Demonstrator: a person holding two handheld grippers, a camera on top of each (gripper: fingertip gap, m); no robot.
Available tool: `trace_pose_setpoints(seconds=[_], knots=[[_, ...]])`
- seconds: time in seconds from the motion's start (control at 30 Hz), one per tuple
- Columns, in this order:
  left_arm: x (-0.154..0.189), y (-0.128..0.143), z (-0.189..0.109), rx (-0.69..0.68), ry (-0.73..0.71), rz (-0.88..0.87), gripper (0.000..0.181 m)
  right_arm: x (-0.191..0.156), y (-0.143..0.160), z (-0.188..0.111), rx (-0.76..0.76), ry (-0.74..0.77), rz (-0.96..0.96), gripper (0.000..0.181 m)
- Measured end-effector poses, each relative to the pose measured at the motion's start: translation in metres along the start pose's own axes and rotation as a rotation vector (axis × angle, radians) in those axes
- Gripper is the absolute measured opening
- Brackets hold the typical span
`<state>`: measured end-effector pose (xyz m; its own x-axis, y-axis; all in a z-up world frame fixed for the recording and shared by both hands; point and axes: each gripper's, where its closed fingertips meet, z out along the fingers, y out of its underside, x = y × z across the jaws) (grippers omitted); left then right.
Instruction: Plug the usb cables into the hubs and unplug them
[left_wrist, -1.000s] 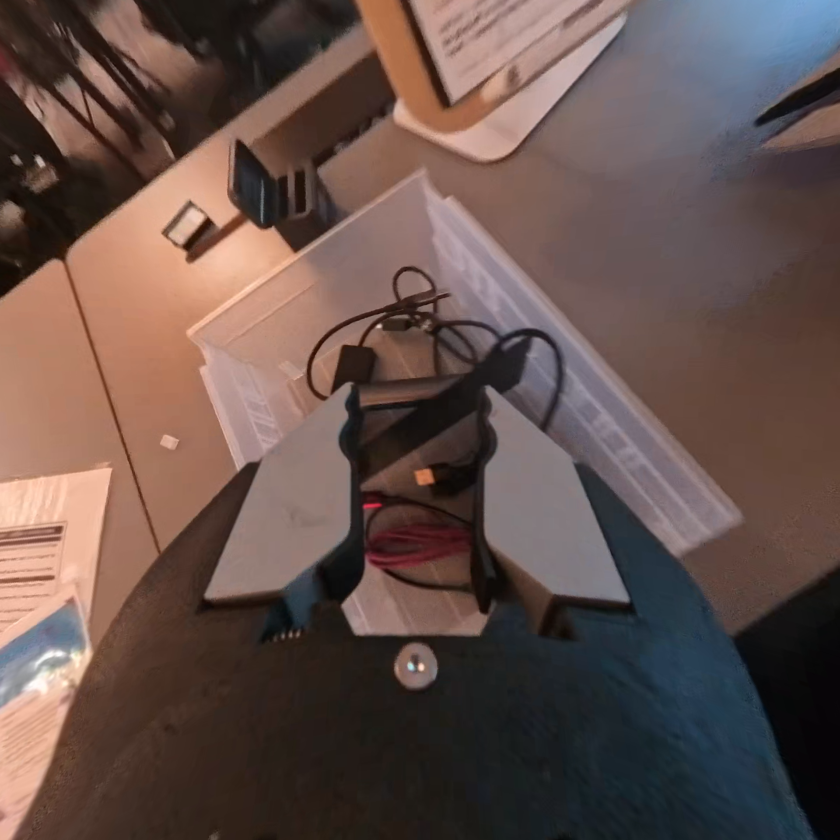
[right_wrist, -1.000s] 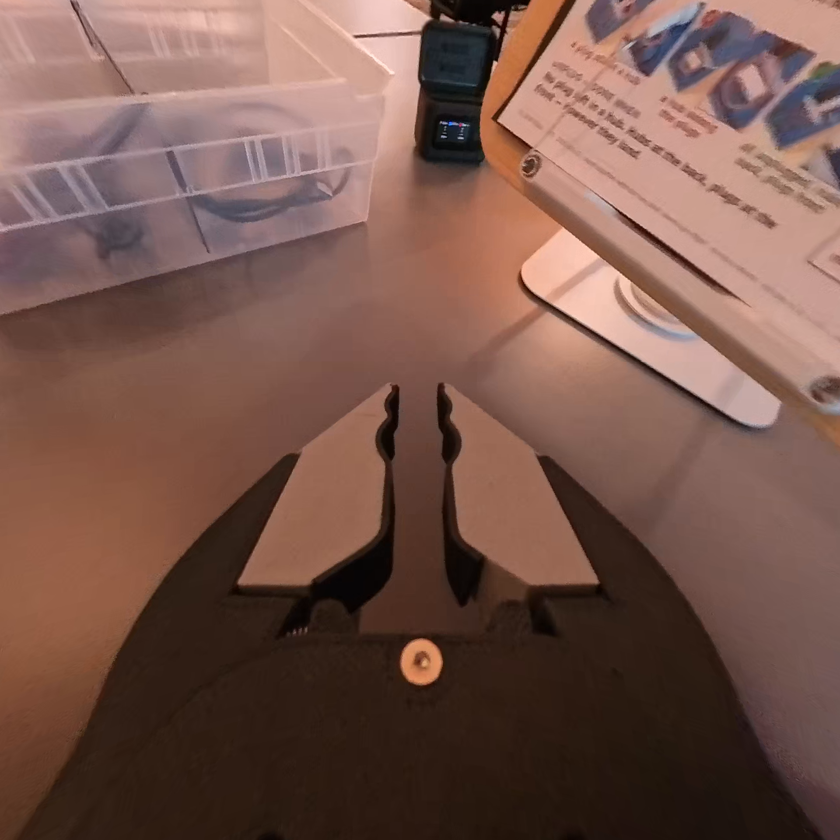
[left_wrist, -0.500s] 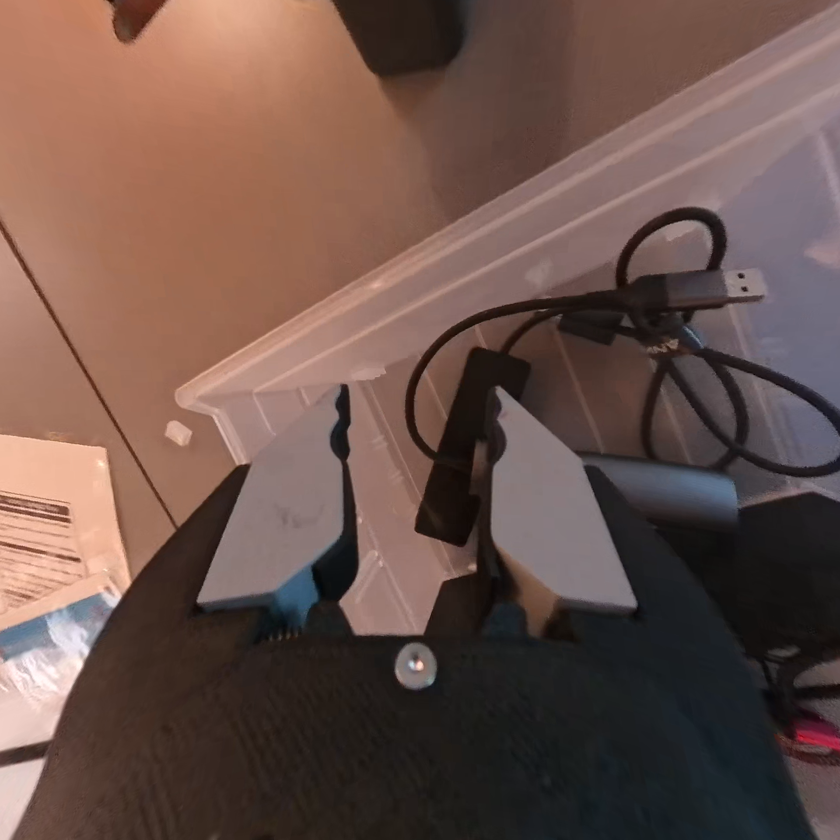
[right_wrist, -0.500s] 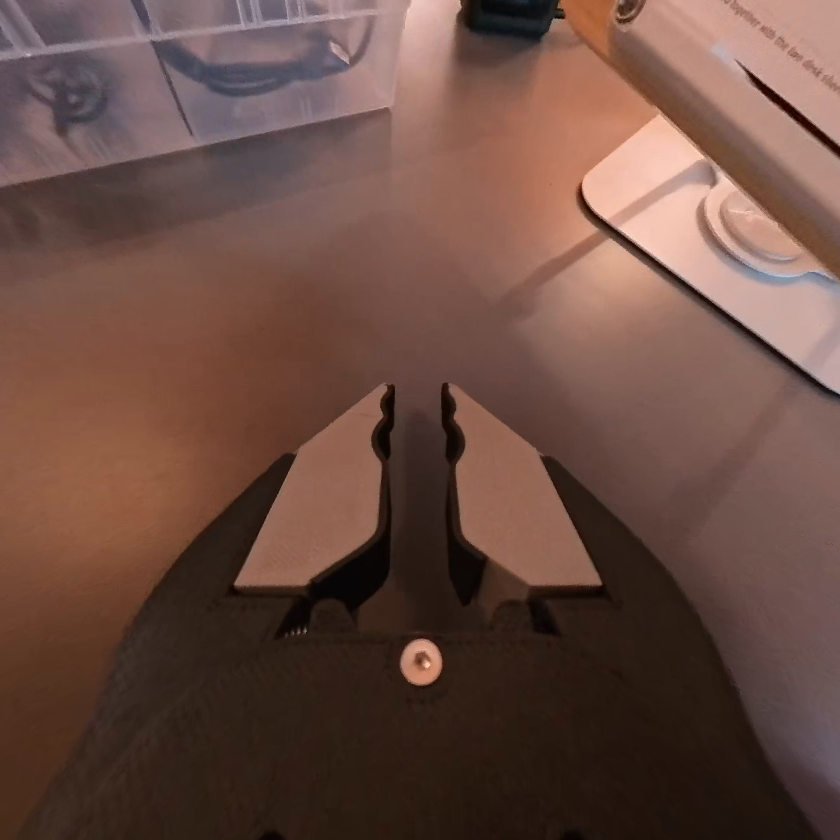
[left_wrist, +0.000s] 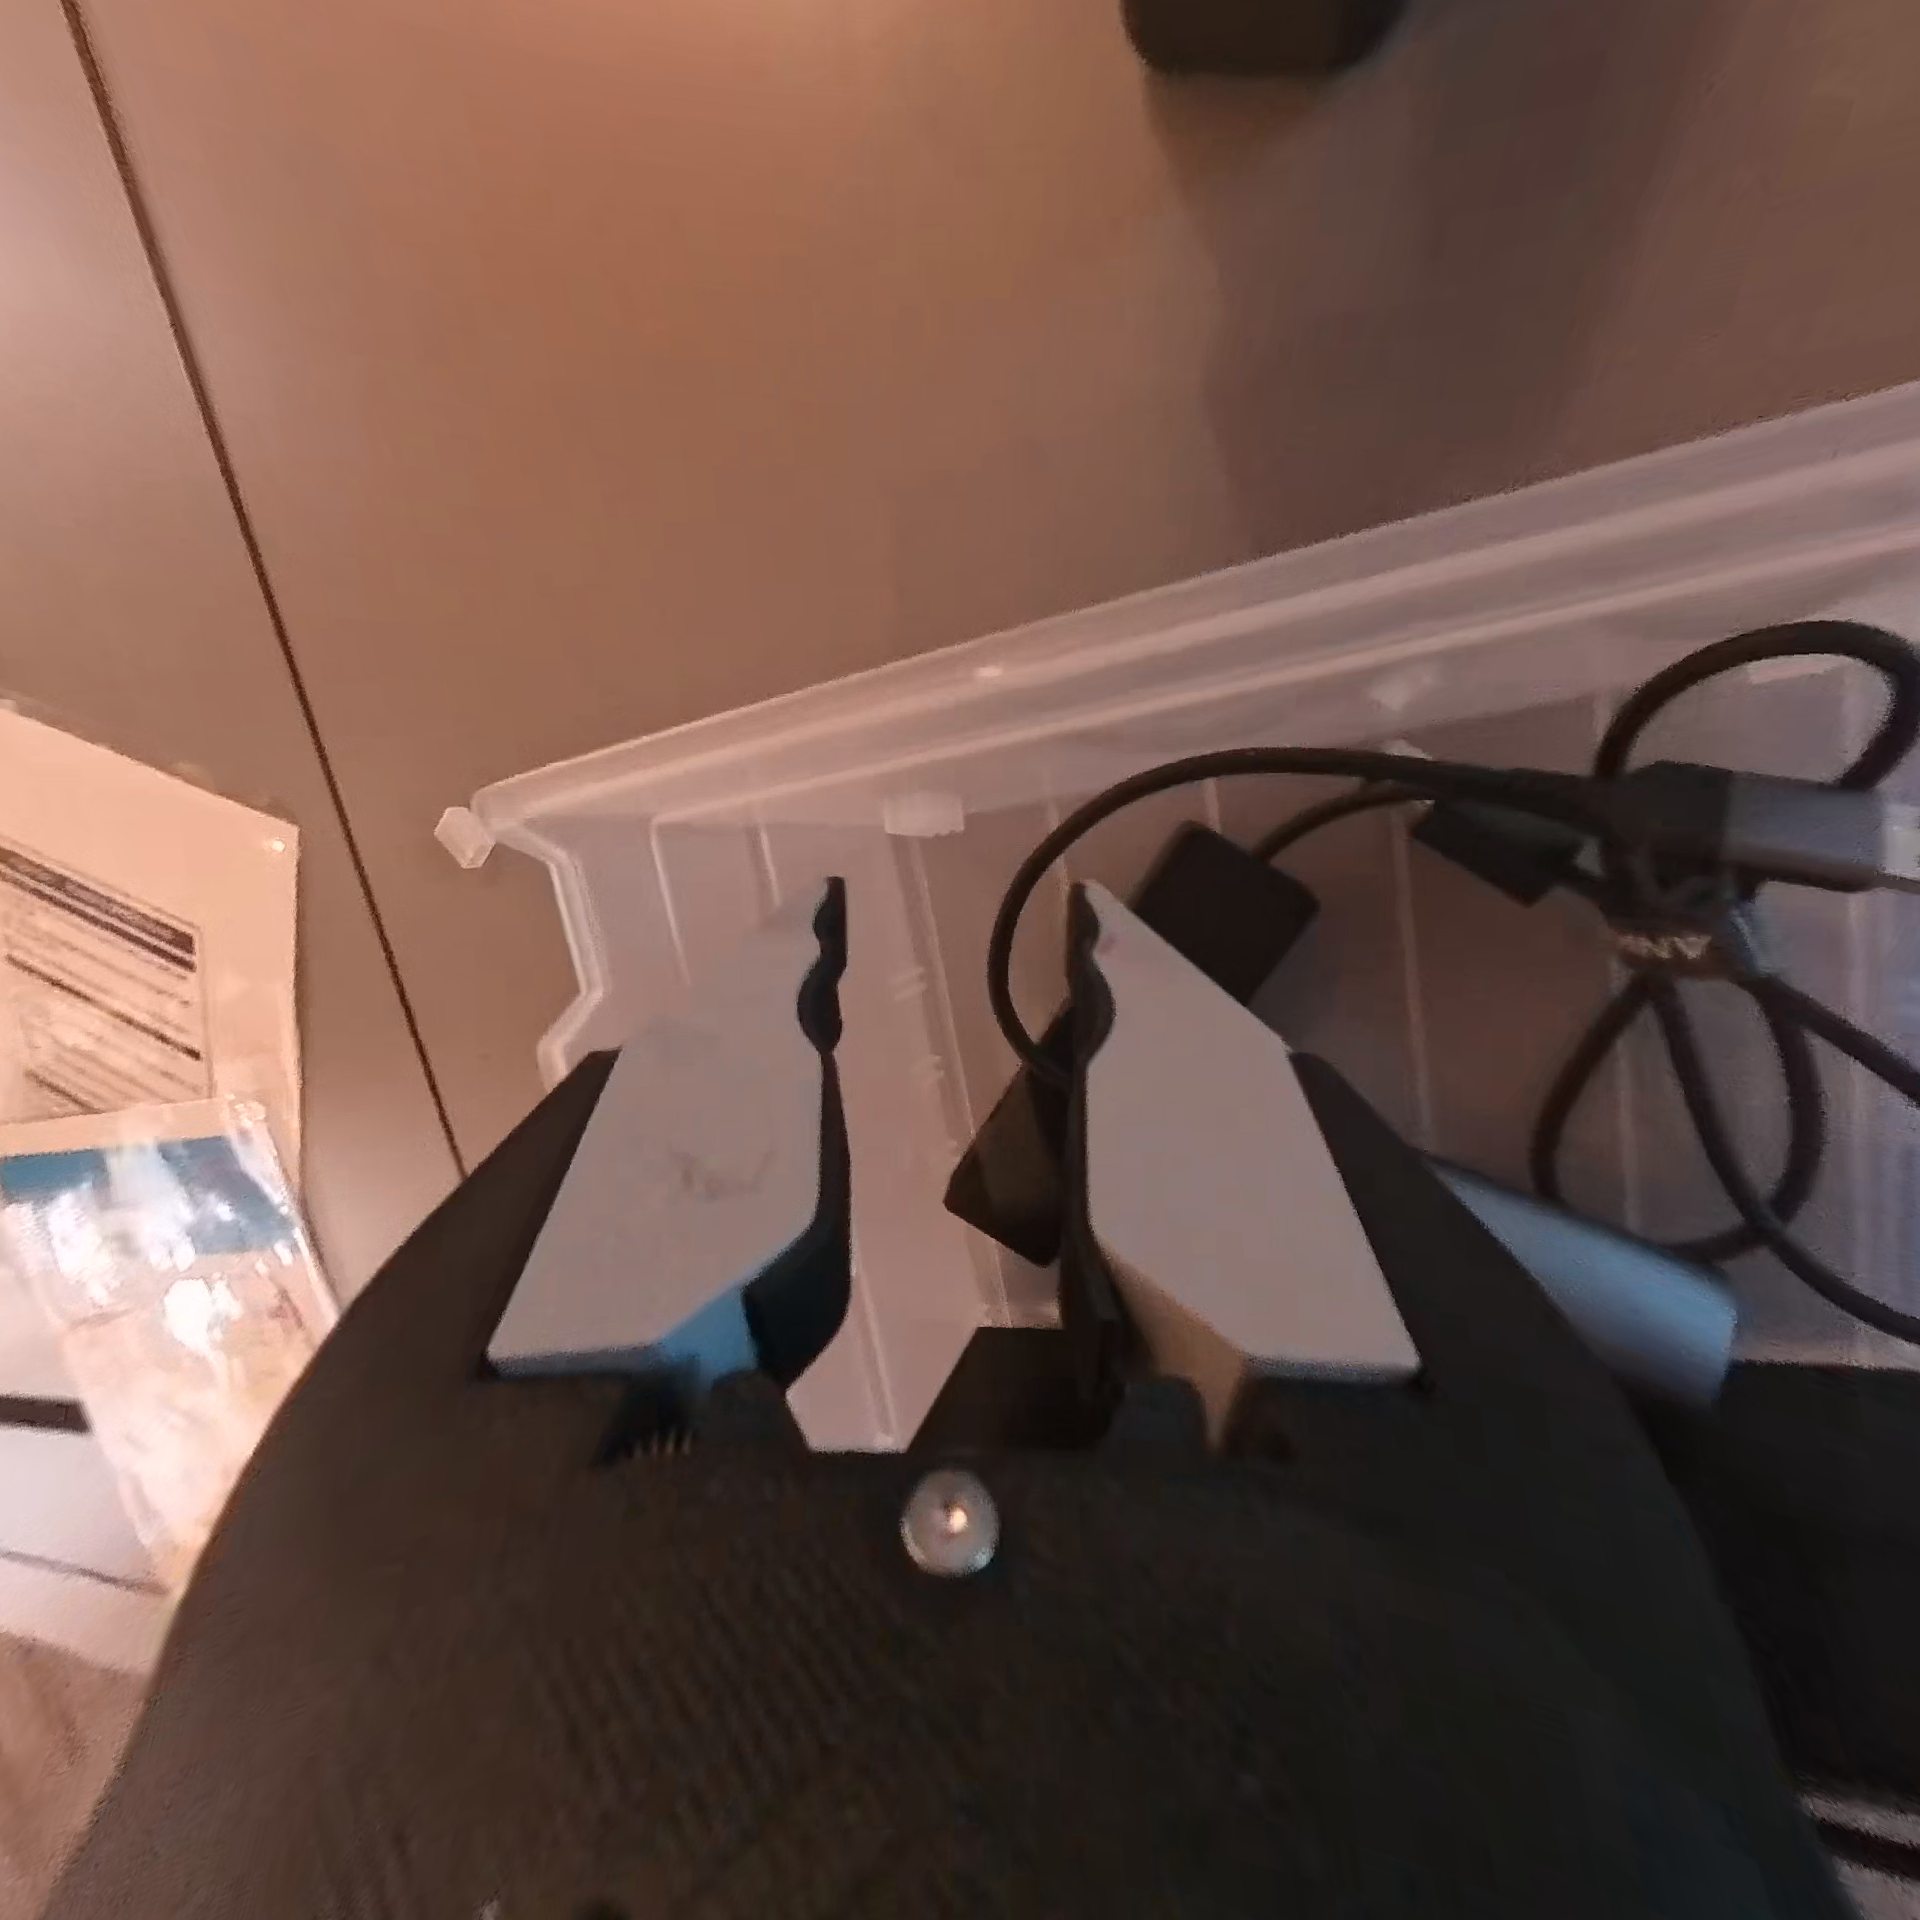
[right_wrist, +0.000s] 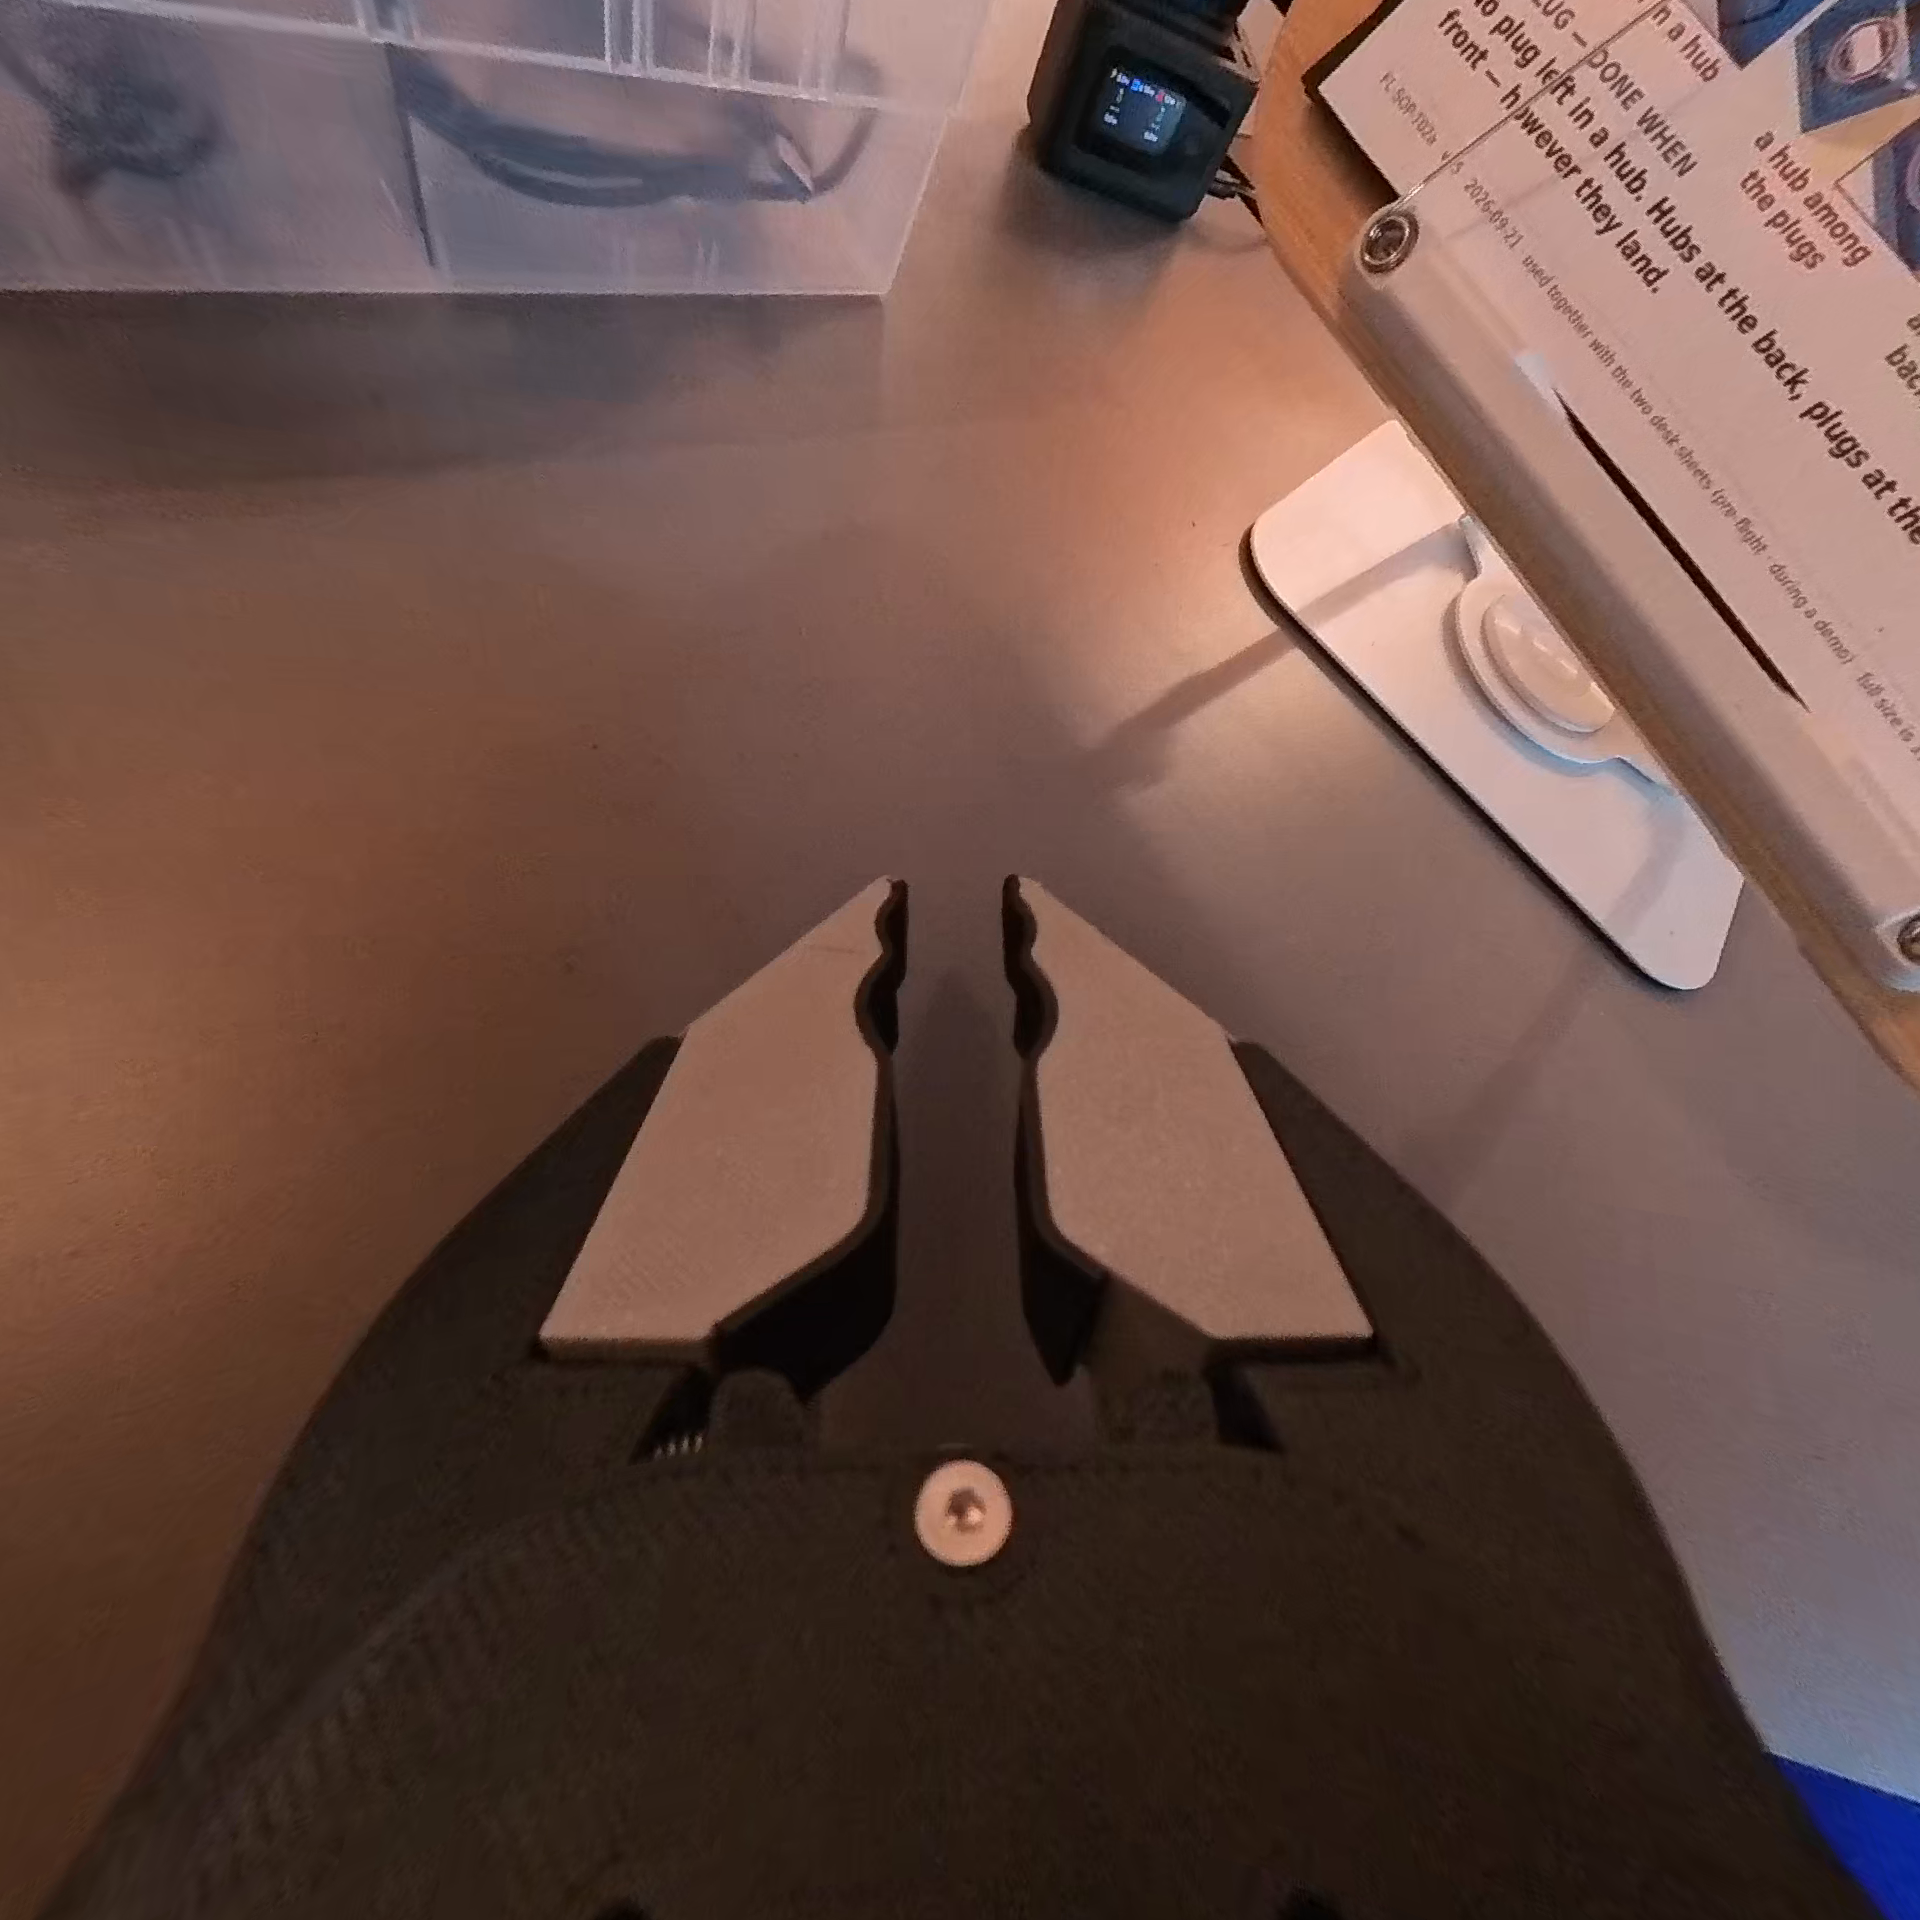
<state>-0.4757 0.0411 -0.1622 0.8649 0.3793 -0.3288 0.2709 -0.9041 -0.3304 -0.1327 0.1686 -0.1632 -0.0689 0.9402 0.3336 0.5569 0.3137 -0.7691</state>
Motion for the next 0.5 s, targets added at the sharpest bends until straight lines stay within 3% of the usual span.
trace_pose_setpoints(seconds=[0.2, 0.3, 0.33, 0.43, 0.5], knots=[[0.003, 0.012, 0.013, -0.083, -0.047, 0.049, 0.038, 0.000, -0.003, -0.001, 0.015, 0.003, -0.004, 0.013], [0.000, 0.024, 0.026, -0.164, -0.085, 0.104, 0.017, 0.000, -0.004, -0.001, 0.015, 0.007, -0.023, 0.012], [0.003, 0.025, 0.027, -0.168, -0.078, 0.134, 0.001, 0.001, -0.005, -0.001, 0.016, 0.013, -0.030, 0.011], [-0.007, 0.013, 0.011, -0.120, -0.172, 0.222, 0.001, 0.006, -0.006, -0.003, 0.019, 0.034, -0.035, 0.010], [-0.020, -0.005, -0.018, -0.042, -0.251, 0.272, 0.000, 0.008, -0.005, -0.003, 0.019, 0.034, -0.020, 0.010]])
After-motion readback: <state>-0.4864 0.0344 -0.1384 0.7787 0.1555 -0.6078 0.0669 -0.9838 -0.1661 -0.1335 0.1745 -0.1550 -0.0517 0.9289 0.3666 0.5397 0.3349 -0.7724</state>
